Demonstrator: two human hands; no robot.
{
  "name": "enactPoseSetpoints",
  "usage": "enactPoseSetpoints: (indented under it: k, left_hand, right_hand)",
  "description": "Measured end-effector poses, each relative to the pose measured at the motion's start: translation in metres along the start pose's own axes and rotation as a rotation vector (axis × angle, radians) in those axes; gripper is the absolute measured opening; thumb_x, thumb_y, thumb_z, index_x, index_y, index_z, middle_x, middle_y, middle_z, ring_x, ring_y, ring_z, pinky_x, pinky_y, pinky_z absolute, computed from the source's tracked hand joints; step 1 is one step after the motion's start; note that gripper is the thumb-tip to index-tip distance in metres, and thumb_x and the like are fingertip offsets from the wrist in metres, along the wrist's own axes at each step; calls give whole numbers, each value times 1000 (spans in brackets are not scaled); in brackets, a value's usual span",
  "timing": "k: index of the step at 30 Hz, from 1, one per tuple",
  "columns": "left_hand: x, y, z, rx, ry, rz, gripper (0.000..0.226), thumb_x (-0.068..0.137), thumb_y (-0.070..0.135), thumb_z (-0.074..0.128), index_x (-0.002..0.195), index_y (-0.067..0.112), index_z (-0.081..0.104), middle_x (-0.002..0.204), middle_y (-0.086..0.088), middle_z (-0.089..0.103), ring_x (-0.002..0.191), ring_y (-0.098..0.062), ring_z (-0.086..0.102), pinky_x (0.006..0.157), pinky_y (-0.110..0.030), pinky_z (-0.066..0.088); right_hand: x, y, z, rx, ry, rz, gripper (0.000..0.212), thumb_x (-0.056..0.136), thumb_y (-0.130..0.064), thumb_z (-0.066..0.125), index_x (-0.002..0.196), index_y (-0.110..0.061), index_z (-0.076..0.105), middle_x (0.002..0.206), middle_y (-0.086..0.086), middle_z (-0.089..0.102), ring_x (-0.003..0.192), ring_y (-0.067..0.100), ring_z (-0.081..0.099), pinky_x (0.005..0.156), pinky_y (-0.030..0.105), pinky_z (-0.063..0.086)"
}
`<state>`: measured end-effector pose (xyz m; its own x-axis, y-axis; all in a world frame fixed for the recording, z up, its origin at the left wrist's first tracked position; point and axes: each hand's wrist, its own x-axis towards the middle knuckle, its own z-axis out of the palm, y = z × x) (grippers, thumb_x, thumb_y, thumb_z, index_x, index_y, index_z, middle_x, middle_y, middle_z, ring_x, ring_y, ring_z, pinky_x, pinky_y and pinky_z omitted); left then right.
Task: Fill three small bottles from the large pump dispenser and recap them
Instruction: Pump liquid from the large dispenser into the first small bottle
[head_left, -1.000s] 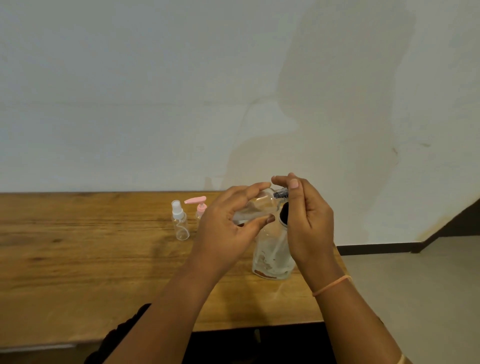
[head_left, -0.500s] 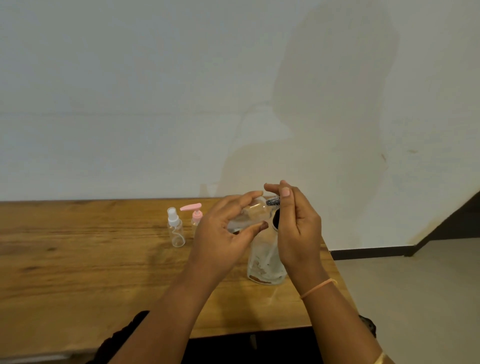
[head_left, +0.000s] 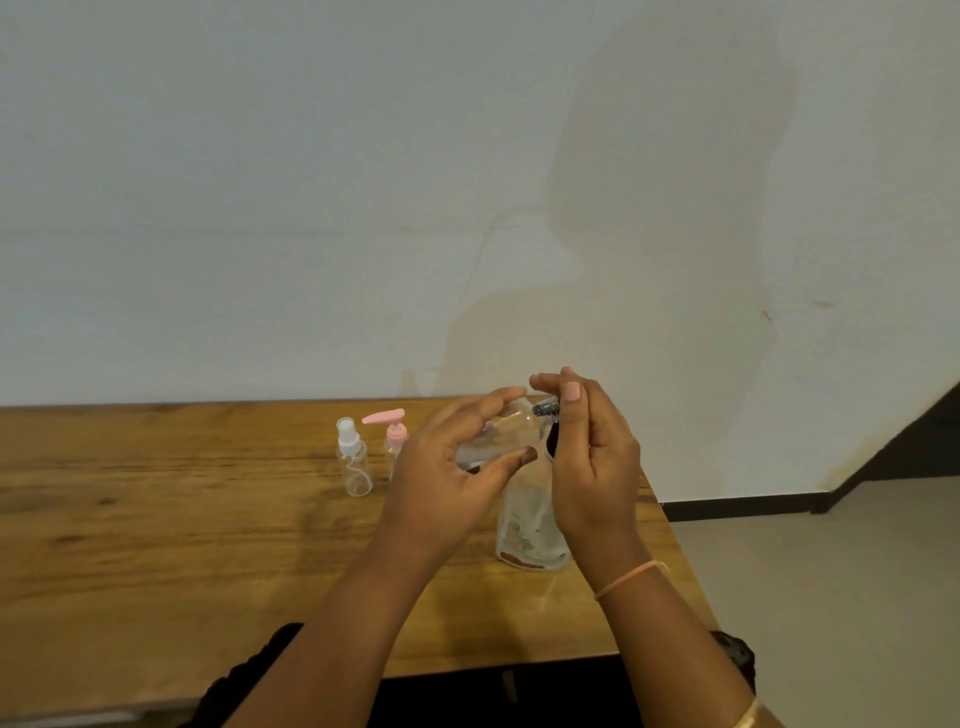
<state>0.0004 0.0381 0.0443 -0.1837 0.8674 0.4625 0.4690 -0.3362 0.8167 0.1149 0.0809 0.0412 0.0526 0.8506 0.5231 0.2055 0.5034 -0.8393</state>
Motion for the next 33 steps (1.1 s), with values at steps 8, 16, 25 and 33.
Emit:
enactPoseSetpoints:
  k: [8, 16, 25, 33]
  left_hand:
    - [3, -2, -1, 9, -8, -15, 57, 74, 21, 78, 113, 51, 50, 111, 19, 61, 106, 13, 51, 83, 1, 37]
    - [-2, 0, -1, -23, -27, -49, 55, 73, 19, 78, 114, 45, 53, 110, 13, 64, 104, 16, 50, 79, 4, 35]
    - [2, -1, -3, -3, -22, -15, 57, 74, 20, 78, 112, 51, 49, 108, 18, 61, 103, 14, 51, 81, 0, 38]
    - [1, -3, 0, -32, -30, -68, 57, 72, 21, 80, 112, 51, 52, 110, 14, 64, 104, 11, 54, 80, 2, 38]
  right_hand:
    - [5, 7, -2, -31, -37, -19, 31, 94, -48, 29, 93, -44, 60, 98, -26, 65, 119, 5, 54, 102, 57, 36]
    - [2, 8, -4, 47, -65, 18, 32, 94, -45, 32, 98, -37, 63, 104, -17, 67, 121, 4, 51, 101, 38, 43]
    - [3, 7, -2, 57, -55, -40, 39, 95, -40, 31, 99, -22, 65, 99, -8, 68, 107, 6, 59, 88, 26, 49]
    - [3, 8, -6, 33, -77, -46, 34, 96, -38, 30, 95, -24, 61, 87, -11, 65, 85, 8, 63, 71, 36, 54]
